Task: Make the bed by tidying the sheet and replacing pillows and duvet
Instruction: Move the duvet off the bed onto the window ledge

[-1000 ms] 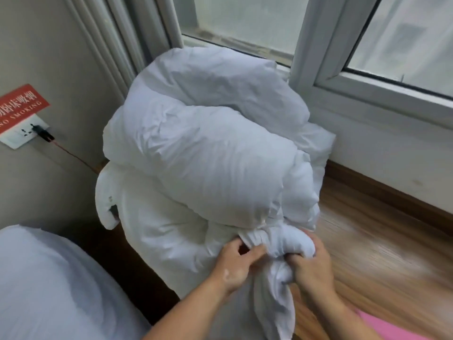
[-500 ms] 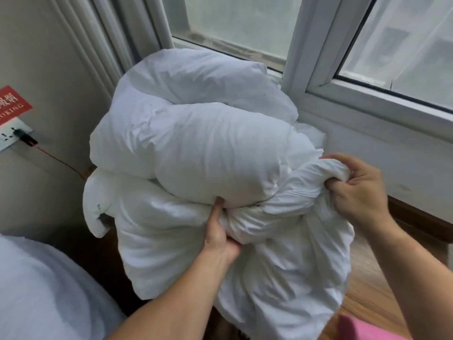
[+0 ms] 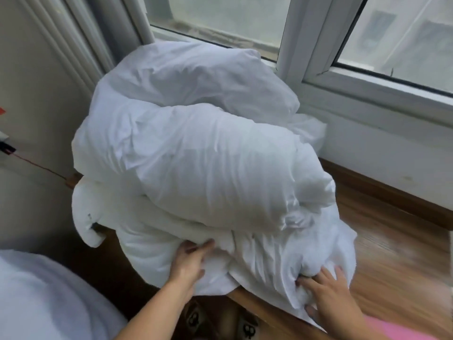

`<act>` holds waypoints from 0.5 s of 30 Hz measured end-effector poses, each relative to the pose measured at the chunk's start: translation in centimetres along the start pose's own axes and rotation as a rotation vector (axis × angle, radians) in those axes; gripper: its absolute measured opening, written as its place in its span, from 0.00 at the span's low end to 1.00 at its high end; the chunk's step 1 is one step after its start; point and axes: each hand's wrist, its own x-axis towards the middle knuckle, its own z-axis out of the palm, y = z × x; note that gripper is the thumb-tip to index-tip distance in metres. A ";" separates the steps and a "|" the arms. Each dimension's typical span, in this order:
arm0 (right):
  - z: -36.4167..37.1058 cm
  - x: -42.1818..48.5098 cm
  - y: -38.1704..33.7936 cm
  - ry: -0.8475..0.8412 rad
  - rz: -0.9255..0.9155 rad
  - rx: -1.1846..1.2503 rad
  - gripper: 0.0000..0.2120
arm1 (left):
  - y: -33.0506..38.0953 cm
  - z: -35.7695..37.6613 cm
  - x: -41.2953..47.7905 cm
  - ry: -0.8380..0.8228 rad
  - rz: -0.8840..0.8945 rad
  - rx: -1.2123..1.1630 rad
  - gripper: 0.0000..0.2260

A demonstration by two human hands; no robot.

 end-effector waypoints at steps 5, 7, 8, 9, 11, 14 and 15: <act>-0.6 -2.3 -3.4 0.283 0.110 0.168 0.19 | -2.0 -4.9 1.5 -0.007 -0.229 -0.375 0.49; -1.8 -1.5 -5.2 0.318 0.236 0.310 0.29 | -0.8 -2.9 2.3 -0.008 -0.240 -0.431 0.49; -1.5 -1.2 -5.7 0.273 0.283 0.343 0.36 | -0.5 -2.4 3.0 0.020 -0.226 -0.417 0.49; -0.8 -0.8 -5.9 0.229 0.301 0.340 0.41 | -0.6 -2.2 3.6 0.037 -0.210 -0.408 0.49; 0.7 0.2 -5.9 0.186 0.300 0.328 0.44 | -0.5 -2.2 3.9 0.045 -0.211 -0.433 0.46; 3.0 1.2 -5.9 0.197 0.361 0.359 0.43 | 0.3 -2.3 5.5 0.080 -0.229 -0.555 0.29; 3.4 1.3 -5.8 0.209 0.363 0.383 0.42 | 1.2 -2.2 5.9 0.088 -0.229 -0.579 0.24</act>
